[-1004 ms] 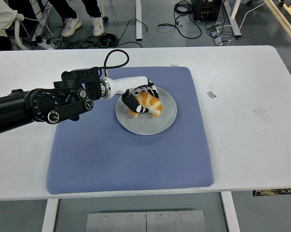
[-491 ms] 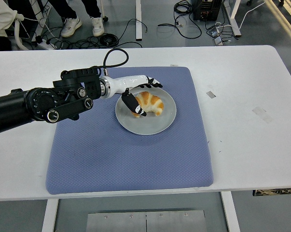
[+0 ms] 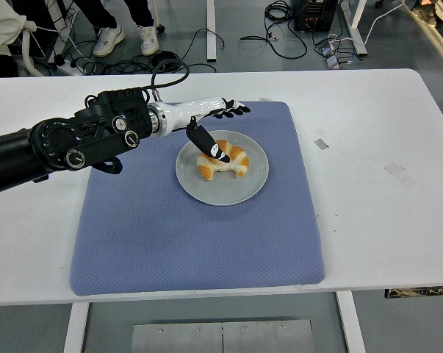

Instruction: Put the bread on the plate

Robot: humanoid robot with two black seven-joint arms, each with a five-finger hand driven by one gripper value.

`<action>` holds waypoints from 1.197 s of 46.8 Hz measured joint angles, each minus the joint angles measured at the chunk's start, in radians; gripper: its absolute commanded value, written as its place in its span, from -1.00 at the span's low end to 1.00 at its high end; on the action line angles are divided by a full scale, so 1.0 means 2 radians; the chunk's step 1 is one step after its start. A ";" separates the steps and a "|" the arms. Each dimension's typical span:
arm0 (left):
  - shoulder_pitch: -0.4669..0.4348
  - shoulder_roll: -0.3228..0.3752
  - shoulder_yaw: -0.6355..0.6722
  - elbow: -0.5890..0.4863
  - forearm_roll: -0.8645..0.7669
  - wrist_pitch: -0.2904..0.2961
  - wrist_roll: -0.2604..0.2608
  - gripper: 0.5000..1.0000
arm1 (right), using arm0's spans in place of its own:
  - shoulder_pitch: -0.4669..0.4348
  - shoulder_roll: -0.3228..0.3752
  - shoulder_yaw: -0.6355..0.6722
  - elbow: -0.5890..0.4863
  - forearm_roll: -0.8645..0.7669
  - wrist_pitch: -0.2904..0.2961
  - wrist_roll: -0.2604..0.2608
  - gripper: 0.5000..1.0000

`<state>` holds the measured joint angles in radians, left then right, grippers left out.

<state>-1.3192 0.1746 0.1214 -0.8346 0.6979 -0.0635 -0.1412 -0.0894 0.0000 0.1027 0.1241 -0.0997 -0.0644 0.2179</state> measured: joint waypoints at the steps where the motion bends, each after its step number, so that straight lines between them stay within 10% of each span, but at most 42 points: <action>1: 0.000 0.002 -0.002 0.000 -0.002 0.001 0.000 0.90 | 0.000 0.000 0.000 0.000 0.000 0.000 0.000 1.00; 56: 0.009 0.043 -0.101 0.134 -0.192 0.002 -0.003 0.92 | 0.001 0.000 0.001 0.003 0.000 0.000 0.000 1.00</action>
<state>-1.3005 0.2605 -0.0813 -0.5662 0.3143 -0.0597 -0.1464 -0.0879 0.0000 0.1041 0.1294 -0.0997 -0.0644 0.2178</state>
